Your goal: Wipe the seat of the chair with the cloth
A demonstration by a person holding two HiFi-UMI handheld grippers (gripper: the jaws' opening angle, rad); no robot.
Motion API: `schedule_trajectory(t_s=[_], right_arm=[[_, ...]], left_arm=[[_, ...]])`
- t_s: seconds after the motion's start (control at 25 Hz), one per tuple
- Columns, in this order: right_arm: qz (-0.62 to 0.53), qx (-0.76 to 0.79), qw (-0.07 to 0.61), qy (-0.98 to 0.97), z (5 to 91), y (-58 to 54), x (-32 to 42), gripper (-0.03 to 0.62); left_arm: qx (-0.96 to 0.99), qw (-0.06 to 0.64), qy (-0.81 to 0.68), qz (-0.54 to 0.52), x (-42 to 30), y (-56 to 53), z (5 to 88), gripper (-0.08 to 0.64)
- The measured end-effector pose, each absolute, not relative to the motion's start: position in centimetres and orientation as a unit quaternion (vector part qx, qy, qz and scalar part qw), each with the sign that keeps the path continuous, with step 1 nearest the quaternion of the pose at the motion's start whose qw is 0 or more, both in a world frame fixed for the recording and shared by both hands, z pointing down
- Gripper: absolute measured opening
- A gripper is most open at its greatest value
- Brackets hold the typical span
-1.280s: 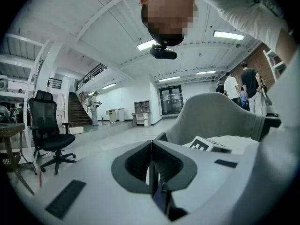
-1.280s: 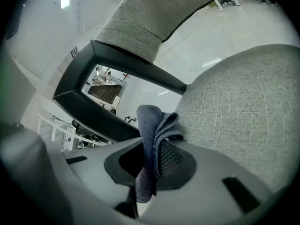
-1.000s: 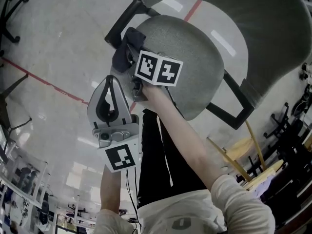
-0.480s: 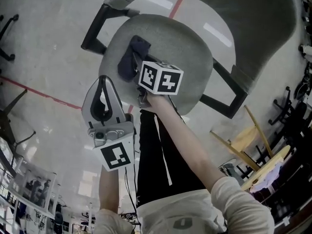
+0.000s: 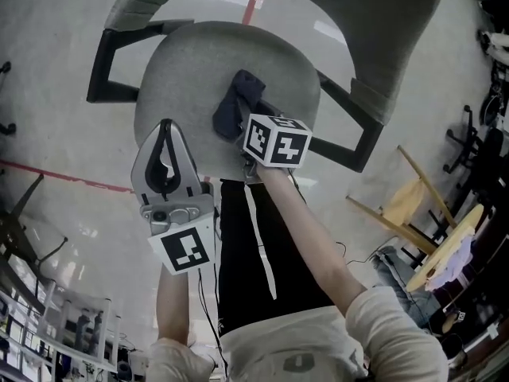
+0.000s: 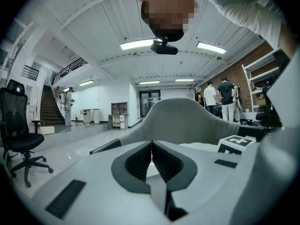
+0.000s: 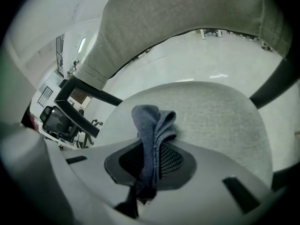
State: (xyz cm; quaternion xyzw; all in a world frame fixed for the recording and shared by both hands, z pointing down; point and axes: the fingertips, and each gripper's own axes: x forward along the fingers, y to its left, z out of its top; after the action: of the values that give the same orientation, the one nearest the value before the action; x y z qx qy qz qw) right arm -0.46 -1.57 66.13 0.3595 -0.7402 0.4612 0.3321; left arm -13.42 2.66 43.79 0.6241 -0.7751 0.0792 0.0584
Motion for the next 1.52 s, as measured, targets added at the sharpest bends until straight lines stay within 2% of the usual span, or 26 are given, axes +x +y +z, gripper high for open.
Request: schedule_trajectory(t_s=[0.52, 0.72, 1.0, 1.32, 1.52], right_arm=[[0.389, 0.449, 0.405, -0.695, 65.8, -2.7, 12.0, 0.057], [0.347, 0.499, 0.444, -0.659, 65.3, -2.4, 14.1, 0.057], [0.328, 0.535, 0.465, -0.624, 65.5, -2.4, 15.5, 0.057], [0.311, 0.554, 0.466, -0.615, 65.1, -2.6, 16.7, 0.057], [0.337, 0.563, 0.441, -0.612, 64.9, -2.6, 16.9, 0.057]], left_arm=[[0.670, 0.046, -0.738, 0.063, -8.5, -0.3, 43.1, 0.015], [0.682, 0.045, -0.727, 0.067, -7.3, 0.0, 43.1, 0.015], [0.681, 0.044, -0.728, 0.072, -7.3, 0.8, 43.4, 0.015], [0.673, 0.040, -0.736, 0.069, -7.4, 1.4, 42.9, 0.015], [0.661, 0.042, -0.746, 0.072, -8.3, 2.4, 42.6, 0.015]])
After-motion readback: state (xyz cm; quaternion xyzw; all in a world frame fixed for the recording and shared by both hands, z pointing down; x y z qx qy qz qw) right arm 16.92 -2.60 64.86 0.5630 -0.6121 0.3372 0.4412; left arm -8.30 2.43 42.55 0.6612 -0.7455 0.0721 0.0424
